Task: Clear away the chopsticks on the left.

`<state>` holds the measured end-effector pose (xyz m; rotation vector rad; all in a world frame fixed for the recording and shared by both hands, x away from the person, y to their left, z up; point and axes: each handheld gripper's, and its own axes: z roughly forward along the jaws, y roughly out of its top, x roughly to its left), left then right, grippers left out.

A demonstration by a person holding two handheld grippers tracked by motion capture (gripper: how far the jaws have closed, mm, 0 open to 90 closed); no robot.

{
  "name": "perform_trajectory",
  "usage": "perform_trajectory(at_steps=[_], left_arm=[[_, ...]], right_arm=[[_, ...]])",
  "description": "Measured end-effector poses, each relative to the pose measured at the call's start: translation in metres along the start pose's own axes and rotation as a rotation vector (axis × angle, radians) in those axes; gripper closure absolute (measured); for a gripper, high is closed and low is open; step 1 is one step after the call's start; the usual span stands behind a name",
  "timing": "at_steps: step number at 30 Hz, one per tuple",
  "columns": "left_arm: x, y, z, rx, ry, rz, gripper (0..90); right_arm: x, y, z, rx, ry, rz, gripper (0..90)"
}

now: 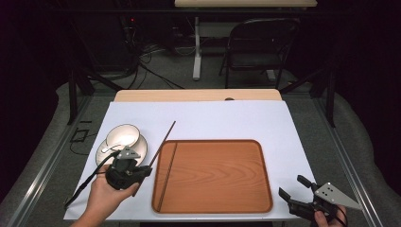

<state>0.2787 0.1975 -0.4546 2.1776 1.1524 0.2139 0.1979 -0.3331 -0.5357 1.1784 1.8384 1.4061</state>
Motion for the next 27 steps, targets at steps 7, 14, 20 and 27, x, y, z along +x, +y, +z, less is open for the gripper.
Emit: perform_trajectory(at_steps=[7, 14, 20, 27], left_arm=[[-0.003, 0.007, 0.014, 0.003, -0.17, -0.186, 84.2], [-0.007, 0.008, 0.029, 0.026, -0.258, -0.337, 84.1], [0.006, -0.001, 0.046, 0.063, -0.242, -0.45, 84.1], [0.018, -0.01, 0.062, 0.124, -0.19, -0.479, 84.1]], right_arm=[[0.0, 0.0, 0.0, -0.001, -0.001, 0.0, 14.2], [0.0, 0.0, 0.0, -0.005, 0.0, -0.003, 14.3], [0.0, 0.0, -0.001, -0.005, 0.002, -0.002, 14.3], [0.0, 0.0, 0.0, -0.003, 0.002, -0.002, 14.3]])
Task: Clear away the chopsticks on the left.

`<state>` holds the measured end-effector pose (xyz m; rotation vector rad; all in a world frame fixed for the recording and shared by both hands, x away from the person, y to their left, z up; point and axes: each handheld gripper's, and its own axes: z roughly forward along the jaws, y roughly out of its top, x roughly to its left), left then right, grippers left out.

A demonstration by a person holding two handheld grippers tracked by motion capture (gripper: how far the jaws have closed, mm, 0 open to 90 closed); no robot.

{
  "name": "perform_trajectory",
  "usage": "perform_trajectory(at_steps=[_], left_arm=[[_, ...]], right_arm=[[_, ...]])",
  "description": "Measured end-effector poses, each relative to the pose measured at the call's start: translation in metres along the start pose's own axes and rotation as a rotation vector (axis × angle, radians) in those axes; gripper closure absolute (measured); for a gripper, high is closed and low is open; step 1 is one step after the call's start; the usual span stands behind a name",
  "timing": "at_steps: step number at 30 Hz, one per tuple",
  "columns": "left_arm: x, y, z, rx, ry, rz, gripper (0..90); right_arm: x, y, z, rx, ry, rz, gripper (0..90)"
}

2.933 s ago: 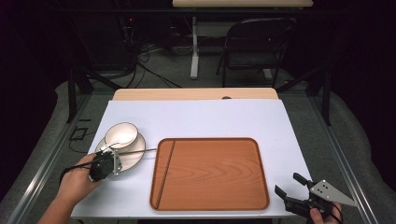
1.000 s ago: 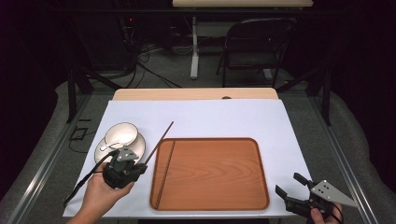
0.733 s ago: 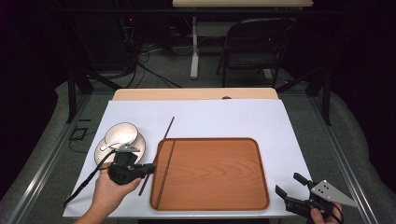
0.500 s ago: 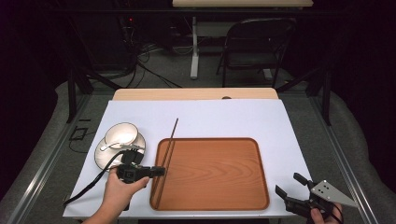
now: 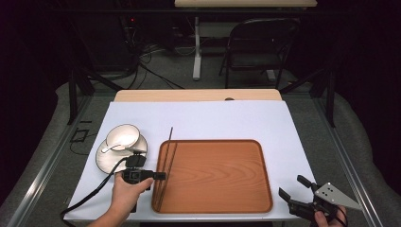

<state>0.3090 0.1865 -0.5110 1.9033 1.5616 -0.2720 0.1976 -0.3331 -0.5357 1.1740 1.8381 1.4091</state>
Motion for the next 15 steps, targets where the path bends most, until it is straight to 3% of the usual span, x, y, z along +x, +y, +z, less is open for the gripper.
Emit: perform_trajectory(at_steps=[4, 11, 15], left_arm=[[0.004, -0.002, 0.007, 0.046, 0.04, -0.01, 84.0], [0.007, -0.004, 0.014, 0.11, 0.059, -0.042, 83.9], [0.011, -0.004, 0.017, 0.119, 0.056, -0.071, 83.8]], right_arm=[[0.0, 0.0, 0.0, -0.002, 0.0, 0.0, 14.3], [0.0, 0.0, 0.0, -0.001, 0.001, 0.0, 14.3], [0.0, 0.0, 0.0, 0.0, 0.001, 0.004, 14.3]])
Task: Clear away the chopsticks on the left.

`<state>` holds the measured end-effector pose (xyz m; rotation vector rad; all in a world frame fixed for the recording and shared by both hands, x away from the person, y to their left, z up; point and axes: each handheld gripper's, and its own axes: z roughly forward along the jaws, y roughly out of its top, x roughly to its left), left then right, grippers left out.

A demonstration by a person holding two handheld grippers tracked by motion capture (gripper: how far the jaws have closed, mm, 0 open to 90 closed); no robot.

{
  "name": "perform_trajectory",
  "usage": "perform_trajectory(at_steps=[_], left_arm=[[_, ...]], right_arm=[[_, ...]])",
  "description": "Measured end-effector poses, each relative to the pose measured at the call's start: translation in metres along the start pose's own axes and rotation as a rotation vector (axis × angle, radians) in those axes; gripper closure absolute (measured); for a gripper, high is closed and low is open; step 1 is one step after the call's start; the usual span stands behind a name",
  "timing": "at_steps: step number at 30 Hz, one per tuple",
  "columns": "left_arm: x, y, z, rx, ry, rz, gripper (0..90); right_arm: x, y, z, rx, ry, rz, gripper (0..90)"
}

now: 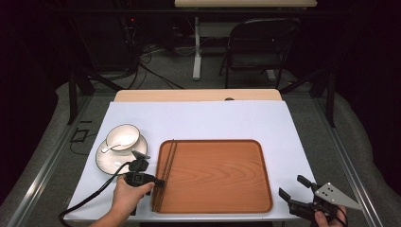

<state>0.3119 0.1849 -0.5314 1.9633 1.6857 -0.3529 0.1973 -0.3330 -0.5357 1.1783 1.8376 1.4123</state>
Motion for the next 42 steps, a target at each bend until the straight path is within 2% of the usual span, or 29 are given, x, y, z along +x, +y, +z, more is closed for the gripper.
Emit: perform_trajectory(at_steps=[9, 11, 15, 22, 24, 25, 30, 34, 36, 39, 42], left_arm=[[0.003, 0.002, 0.004, -0.008, -0.014, -0.033, 83.7], [0.004, 0.003, 0.004, -0.009, -0.014, -0.03, 83.7], [0.005, 0.003, 0.004, -0.024, -0.029, -0.052, 80.1], [0.005, 0.002, 0.004, -0.028, -0.025, -0.044, 81.6], [0.005, 0.001, 0.002, -0.027, -0.019, -0.031, 81.0], [0.004, 0.001, 0.002, -0.043, -0.014, -0.032, 80.5], [0.002, -0.002, -0.014, -0.091, -0.002, 0.022, 77.5], [0.0, -0.006, -0.026, -0.143, -0.001, 0.06, 71.1], [-0.001, -0.009, -0.032, -0.181, 0.011, 0.11, 66.9], [-0.004, -0.016, -0.04, -0.254, 0.067, 0.199, 61.7], [-0.005, -0.02, -0.046, -0.293, 0.074, 0.255, 58.0]], right_arm=[[0.0, 0.0, 0.0, -0.001, -0.001, -0.001, 14.2], [0.0, 0.0, 0.0, -0.001, -0.002, -0.003, 14.3], [0.0, 0.0, 0.0, -0.002, -0.001, -0.003, 14.3], [0.0, 0.0, 0.0, -0.002, -0.001, -0.002, 14.3], [0.0, 0.0, 0.0, -0.002, -0.002, -0.003, 14.3], [0.0, 0.0, 0.0, -0.002, -0.001, -0.002, 14.3], [-0.001, 0.0, 0.0, -0.002, -0.002, -0.003, 14.3], [0.0, 0.0, 0.0, -0.002, -0.002, -0.002, 14.3], [0.0, 0.0, 0.0, -0.002, -0.002, -0.004, 14.3], [0.0, 0.0, 0.0, -0.005, -0.003, -0.008, 14.3], [0.0, 0.0, 0.0, 0.0, -0.002, -0.001, 14.3]])
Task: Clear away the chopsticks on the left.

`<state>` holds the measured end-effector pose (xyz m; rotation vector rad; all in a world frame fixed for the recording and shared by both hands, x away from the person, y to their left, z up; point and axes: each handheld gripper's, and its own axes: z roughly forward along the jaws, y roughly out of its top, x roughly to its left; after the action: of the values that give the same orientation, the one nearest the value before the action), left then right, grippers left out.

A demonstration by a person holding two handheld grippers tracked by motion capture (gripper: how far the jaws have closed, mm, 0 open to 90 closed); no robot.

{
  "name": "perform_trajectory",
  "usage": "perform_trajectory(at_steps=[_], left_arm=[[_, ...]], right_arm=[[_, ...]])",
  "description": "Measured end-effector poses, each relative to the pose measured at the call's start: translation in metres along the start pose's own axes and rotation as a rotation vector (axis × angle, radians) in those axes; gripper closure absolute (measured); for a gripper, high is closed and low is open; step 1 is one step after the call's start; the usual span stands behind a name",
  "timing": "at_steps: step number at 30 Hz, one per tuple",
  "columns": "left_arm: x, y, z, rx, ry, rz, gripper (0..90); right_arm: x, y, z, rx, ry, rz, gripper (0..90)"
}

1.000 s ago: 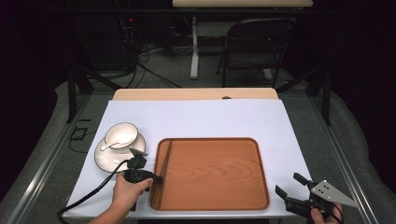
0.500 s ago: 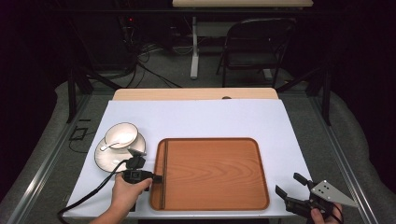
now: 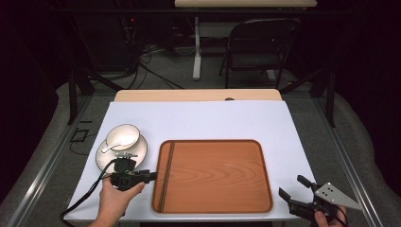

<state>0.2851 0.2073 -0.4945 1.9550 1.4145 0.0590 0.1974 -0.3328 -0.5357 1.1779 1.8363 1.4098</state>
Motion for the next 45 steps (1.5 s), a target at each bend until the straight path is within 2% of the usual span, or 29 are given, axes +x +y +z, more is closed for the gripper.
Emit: perform_trajectory(at_steps=[1, 5, 8, 12, 14, 17, 18, 20, 29, 30, 32, 33, 34, 35, 38, 41, 45], left_arm=[[0.0, -0.001, -0.001, -0.012, 0.006, 0.014, 56.9], [-0.001, -0.004, -0.007, -0.07, 0.073, 0.115, 53.7], [0.0, -0.006, -0.01, -0.072, 0.111, 0.155, 53.6], [0.002, -0.012, -0.012, -0.095, 0.227, 0.267, 53.1], [0.003, -0.015, -0.013, -0.1, 0.24, 0.29, 53.0], [0.006, -0.02, -0.014, -0.121, 0.232, 0.273, 53.0], [0.006, -0.021, -0.015, -0.117, 0.245, 0.284, 53.0], [0.005, -0.024, -0.016, -0.142, 0.267, 0.309, 53.0], [0.002, -0.031, -0.012, -0.165, 0.277, 0.345, 54.0], [0.003, -0.032, -0.012, -0.169, 0.27, 0.343, 54.8], [0.007, -0.033, -0.011, -0.186, 0.23, 0.309, 55.9], [0.009, -0.034, -0.011, -0.195, 0.232, 0.302, 55.9], [0.01, -0.036, -0.011, -0.207, 0.252, 0.309, 55.9], [0.01, -0.037, -0.011, -0.209, 0.29, 0.333, 55.9], [0.009, -0.042, -0.01, -0.229, 0.33, 0.365, 55.7], [0.009, -0.043, -0.008, -0.226, 0.346, 0.387, 55.1], [0.009, -0.043, -0.008, -0.233, 0.337, 0.381, 54.2]], right_arm=[[0.0, 0.0, 0.0, -0.002, 0.0, -0.005, 14.2], [0.0, 0.0, 0.0, -0.003, -0.001, -0.006, 14.3], [0.0, 0.0, 0.0, -0.004, -0.002, -0.007, 14.3], [0.0, 0.0, 0.0, -0.004, -0.002, -0.005, 14.3], [0.0, 0.0, 0.0, -0.005, -0.002, -0.008, 14.3], [0.0, 0.0, 0.0, -0.007, -0.002, -0.008, 14.3], [0.0, 0.0, 0.0, -0.007, -0.002, -0.008, 14.3], [0.0, 0.0, 0.0, -0.004, -0.001, -0.009, 14.3], [0.0, 0.0, 0.0, -0.006, -0.002, -0.008, 14.3], [0.0, 0.0, 0.0, -0.005, -0.001, -0.006, 14.3], [0.0, 0.0, 0.0, -0.005, -0.001, -0.008, 14.3], [0.0, 0.0, 0.0, -0.005, -0.002, -0.009, 14.2], [0.0, 0.0, 0.0, -0.006, -0.002, -0.009, 14.2], [0.0, 0.0, 0.0, -0.006, -0.002, -0.008, 14.2], [0.0, 0.0, 0.0, -0.003, -0.002, -0.006, 14.3], [0.0, 0.0, 0.0, 0.001, 0.0, -0.003, 14.3], [0.0, 0.0, 0.0, -0.001, 0.0, -0.008, 14.2]])
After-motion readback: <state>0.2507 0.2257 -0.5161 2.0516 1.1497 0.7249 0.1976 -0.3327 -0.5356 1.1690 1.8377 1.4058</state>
